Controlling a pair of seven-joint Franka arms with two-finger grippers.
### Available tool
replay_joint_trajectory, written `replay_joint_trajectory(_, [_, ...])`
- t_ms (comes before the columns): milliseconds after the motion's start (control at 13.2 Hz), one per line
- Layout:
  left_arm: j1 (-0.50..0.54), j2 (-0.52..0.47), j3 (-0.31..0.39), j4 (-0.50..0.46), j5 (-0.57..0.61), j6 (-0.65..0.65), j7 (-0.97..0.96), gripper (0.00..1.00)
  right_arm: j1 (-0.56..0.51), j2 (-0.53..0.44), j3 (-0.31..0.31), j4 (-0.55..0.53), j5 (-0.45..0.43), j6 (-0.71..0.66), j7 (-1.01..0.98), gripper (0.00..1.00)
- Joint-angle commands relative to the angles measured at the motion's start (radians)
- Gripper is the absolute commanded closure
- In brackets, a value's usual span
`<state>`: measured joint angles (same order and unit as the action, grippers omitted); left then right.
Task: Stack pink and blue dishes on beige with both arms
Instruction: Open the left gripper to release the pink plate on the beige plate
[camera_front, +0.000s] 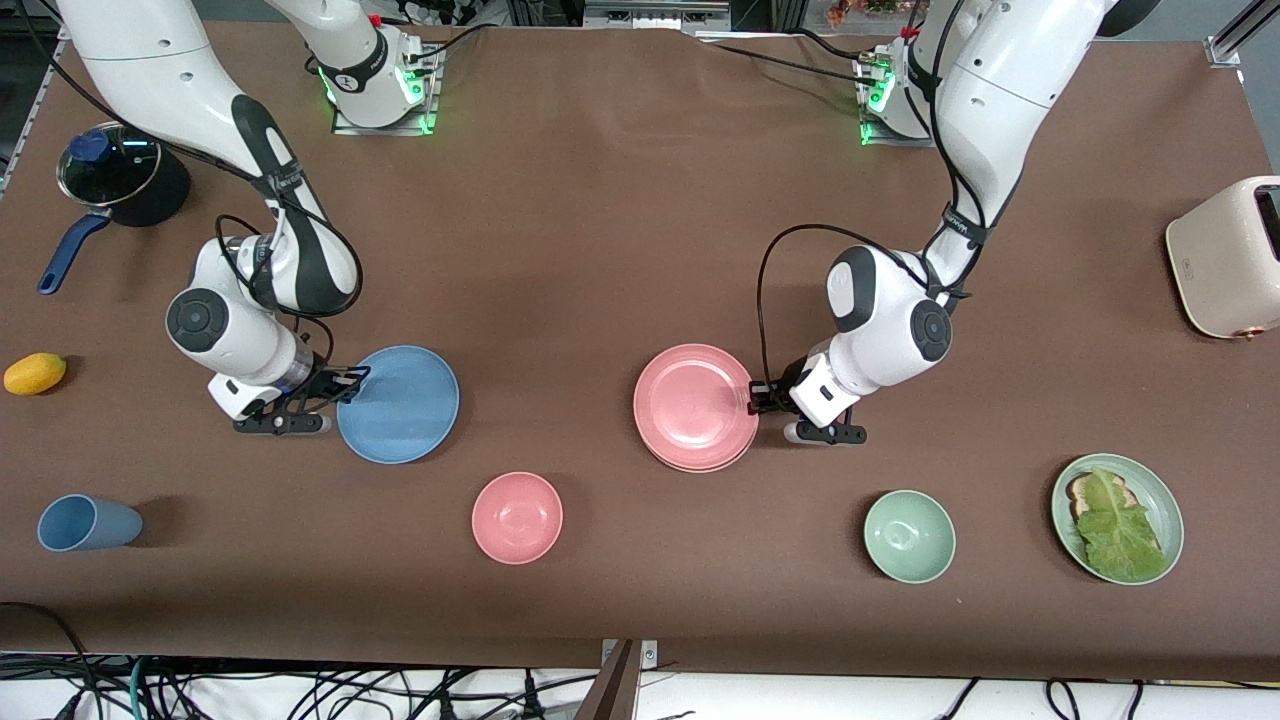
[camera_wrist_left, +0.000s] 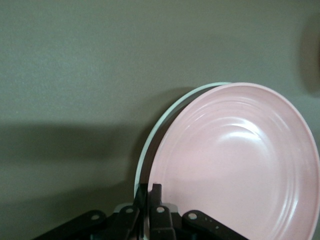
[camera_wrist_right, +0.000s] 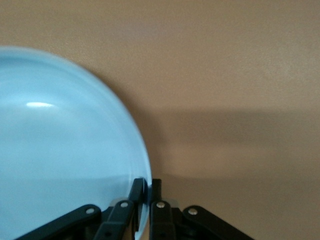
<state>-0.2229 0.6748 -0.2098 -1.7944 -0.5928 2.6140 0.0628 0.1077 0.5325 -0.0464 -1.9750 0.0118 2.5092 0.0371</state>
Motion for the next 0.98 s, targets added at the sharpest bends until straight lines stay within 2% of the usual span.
replay_joint_trajectory(0, [-0.009,0.016,0.009,0.036,-0.025,0.005,0.006,0.67,-0.006,-0.002,0.007,-0.011,0.017,0.016,-0.019,1.0])
replay_joint_trajectory(151, [-0.006,0.016,0.009,0.043,-0.025,0.003,0.009,0.56,-0.006,-0.003,0.007,-0.008,0.017,0.013,-0.019,1.0])
replay_joint_trajectory(378, [-0.001,0.006,0.01,0.044,-0.025,-0.002,0.002,0.53,-0.005,-0.028,0.008,0.018,0.016,-0.033,-0.02,1.0])
replay_joint_trajectory(756, [0.033,-0.063,0.018,0.044,-0.022,-0.144,-0.001,0.49,-0.002,-0.045,0.028,0.27,0.017,-0.383,-0.019,1.0])
replay_joint_trajectory(908, [0.077,-0.099,0.023,0.053,0.069,-0.248,-0.001,0.48,0.0,-0.045,0.052,0.349,0.019,-0.478,-0.016,1.0])
